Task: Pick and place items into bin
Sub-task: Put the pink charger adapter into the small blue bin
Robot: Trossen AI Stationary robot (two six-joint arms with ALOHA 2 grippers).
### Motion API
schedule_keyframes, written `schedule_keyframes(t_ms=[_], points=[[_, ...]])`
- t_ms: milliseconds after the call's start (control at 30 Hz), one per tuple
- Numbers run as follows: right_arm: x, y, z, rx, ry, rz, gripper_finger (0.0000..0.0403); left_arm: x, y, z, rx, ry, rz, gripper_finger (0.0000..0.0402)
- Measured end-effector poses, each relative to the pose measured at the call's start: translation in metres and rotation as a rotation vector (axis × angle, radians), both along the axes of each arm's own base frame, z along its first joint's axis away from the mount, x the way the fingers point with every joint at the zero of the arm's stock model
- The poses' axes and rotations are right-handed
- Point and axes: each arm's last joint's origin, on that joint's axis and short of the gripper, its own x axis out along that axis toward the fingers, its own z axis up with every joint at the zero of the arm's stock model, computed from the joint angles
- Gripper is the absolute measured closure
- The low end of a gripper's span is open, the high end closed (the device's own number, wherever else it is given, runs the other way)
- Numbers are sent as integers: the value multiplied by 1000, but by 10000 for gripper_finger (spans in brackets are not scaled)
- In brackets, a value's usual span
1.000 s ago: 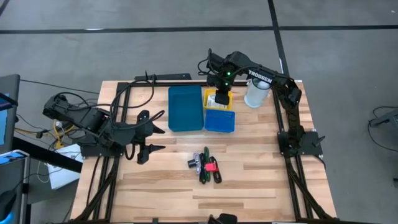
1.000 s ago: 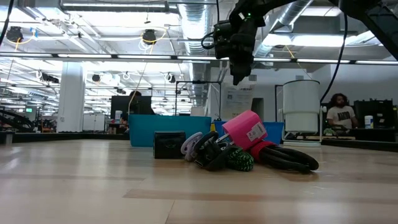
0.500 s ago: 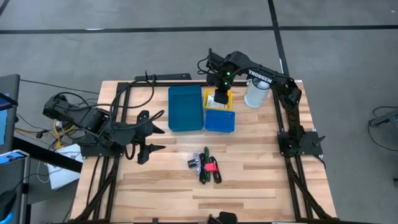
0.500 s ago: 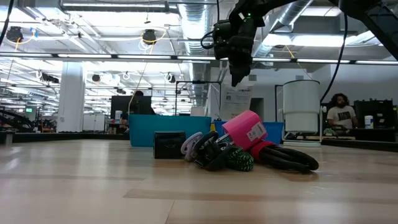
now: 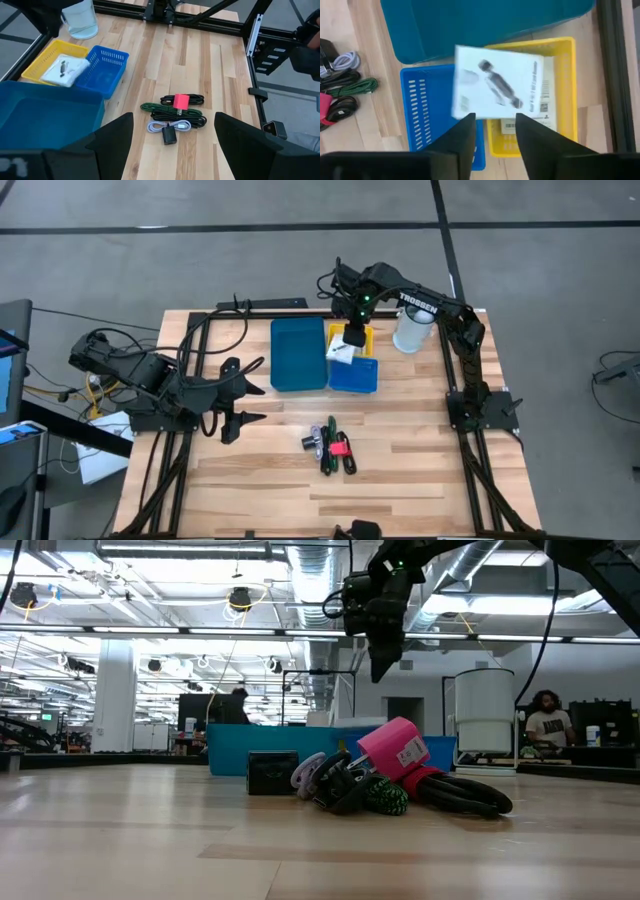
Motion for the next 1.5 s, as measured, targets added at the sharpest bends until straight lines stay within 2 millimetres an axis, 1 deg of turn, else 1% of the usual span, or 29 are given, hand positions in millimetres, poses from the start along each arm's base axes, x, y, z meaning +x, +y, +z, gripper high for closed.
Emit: schedule_keyframes(t_ms=[167,367,467,600,733,800,900,1033,1100,1200,1300,1400,1500], points=[[0,-1,0,-31,8,2,251,0,0,0,-1,0,0,133],[1,0,0,-43,18,4,255,0,0,0,-7,0,3,133],[1,5,-1,-27,44,13,261,0,0,-1,-15,9,-11,133],[-2,19,-2,29,127,-6,269,-2,0,-4,-6,50,-22,133],[-3,39,-2,83,227,-17,268,-5,2,-7,31,76,23,133],[2,51,-2,84,230,-12,263,-7,1,-4,92,40,72,133],[3,73,2,108,221,48,255,-23,1,6,174,-57,122,133],[-5,100,8,93,205,104,246,-50,8,19,178,-155,122,133],[-10,110,10,75,156,108,245,-63,13,19,163,-216,119,133],[-25,125,11,49,61,88,246,-80,21,8,132,-279,92,133],[-41,143,1,29,-59,66,247,-89,27,-13,102,-323,44,133],[-53,165,-19,21,-205,54,246,-96,29,-34,52,-377,-17,133],[-64,187,-45,-13,-327,29,242,-101,30,-49,-1,-444,-110,133]])
